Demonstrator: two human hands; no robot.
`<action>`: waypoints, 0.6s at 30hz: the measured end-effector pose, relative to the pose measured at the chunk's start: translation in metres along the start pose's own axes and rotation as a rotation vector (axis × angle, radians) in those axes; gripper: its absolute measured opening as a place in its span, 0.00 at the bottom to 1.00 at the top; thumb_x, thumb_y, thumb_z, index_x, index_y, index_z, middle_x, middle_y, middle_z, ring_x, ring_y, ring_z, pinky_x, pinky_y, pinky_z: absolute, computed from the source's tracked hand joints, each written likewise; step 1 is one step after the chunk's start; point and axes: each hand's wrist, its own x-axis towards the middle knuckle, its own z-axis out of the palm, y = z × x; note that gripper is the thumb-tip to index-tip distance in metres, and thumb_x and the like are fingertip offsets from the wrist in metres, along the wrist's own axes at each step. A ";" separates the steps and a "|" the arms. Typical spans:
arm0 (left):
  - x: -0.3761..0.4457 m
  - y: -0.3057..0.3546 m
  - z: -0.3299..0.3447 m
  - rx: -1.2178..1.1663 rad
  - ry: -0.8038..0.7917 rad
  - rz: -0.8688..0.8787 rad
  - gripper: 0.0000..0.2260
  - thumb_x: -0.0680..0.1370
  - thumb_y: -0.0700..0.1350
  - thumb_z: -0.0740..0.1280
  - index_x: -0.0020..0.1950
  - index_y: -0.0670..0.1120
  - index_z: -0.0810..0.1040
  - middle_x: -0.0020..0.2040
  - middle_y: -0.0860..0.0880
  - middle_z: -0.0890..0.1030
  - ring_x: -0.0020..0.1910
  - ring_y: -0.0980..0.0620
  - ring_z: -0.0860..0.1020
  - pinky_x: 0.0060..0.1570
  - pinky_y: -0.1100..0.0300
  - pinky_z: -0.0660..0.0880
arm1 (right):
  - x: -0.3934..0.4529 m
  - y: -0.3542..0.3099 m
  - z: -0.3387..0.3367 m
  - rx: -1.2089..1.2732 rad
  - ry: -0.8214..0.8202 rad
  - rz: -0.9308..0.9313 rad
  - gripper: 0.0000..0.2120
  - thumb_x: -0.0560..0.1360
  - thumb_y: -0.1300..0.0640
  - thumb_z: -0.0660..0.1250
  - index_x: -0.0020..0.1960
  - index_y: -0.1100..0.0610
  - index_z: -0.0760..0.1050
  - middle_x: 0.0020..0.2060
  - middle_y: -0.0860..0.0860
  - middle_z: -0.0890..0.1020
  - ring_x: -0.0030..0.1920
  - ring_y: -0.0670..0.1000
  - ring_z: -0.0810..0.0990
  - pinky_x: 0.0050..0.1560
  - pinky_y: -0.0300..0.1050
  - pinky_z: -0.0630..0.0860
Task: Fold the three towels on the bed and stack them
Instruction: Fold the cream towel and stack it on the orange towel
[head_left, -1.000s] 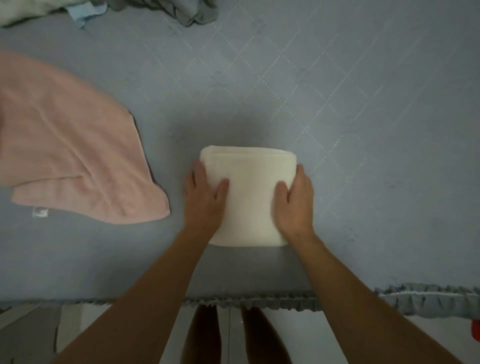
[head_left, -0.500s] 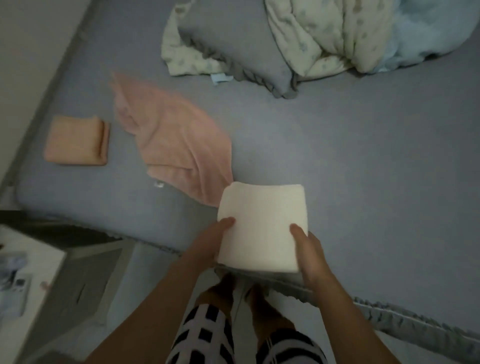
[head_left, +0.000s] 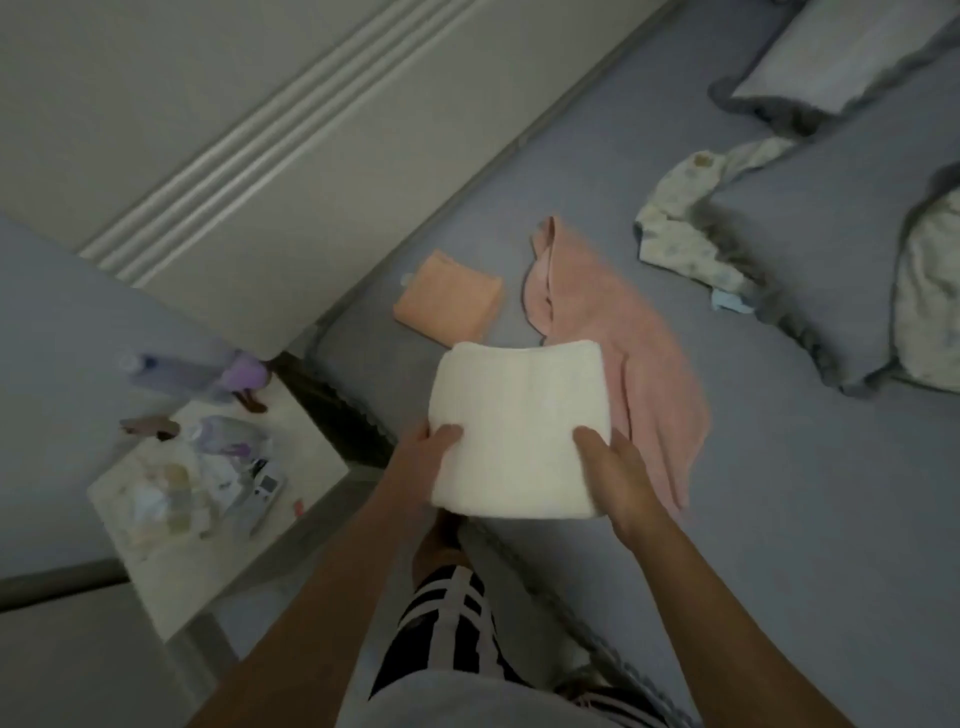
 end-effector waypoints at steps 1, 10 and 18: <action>0.022 0.011 -0.018 0.006 -0.006 -0.008 0.25 0.78 0.49 0.66 0.74 0.49 0.66 0.64 0.49 0.76 0.52 0.54 0.75 0.46 0.56 0.72 | 0.019 -0.010 0.021 -0.022 -0.005 0.004 0.02 0.77 0.49 0.63 0.48 0.45 0.74 0.43 0.36 0.79 0.42 0.40 0.79 0.32 0.33 0.73; 0.245 0.121 -0.112 0.366 -0.047 0.093 0.24 0.66 0.53 0.64 0.63 0.56 0.73 0.51 0.59 0.78 0.51 0.54 0.77 0.44 0.60 0.70 | 0.200 -0.070 0.168 0.022 0.079 0.096 0.11 0.77 0.57 0.66 0.58 0.55 0.77 0.55 0.54 0.82 0.50 0.50 0.80 0.52 0.48 0.77; 0.343 0.096 -0.095 0.861 -0.141 0.227 0.39 0.75 0.40 0.70 0.80 0.45 0.52 0.79 0.43 0.58 0.77 0.43 0.58 0.73 0.45 0.60 | 0.296 -0.033 0.168 -0.356 -0.029 0.312 0.15 0.78 0.53 0.63 0.62 0.59 0.74 0.54 0.55 0.76 0.52 0.55 0.76 0.52 0.46 0.73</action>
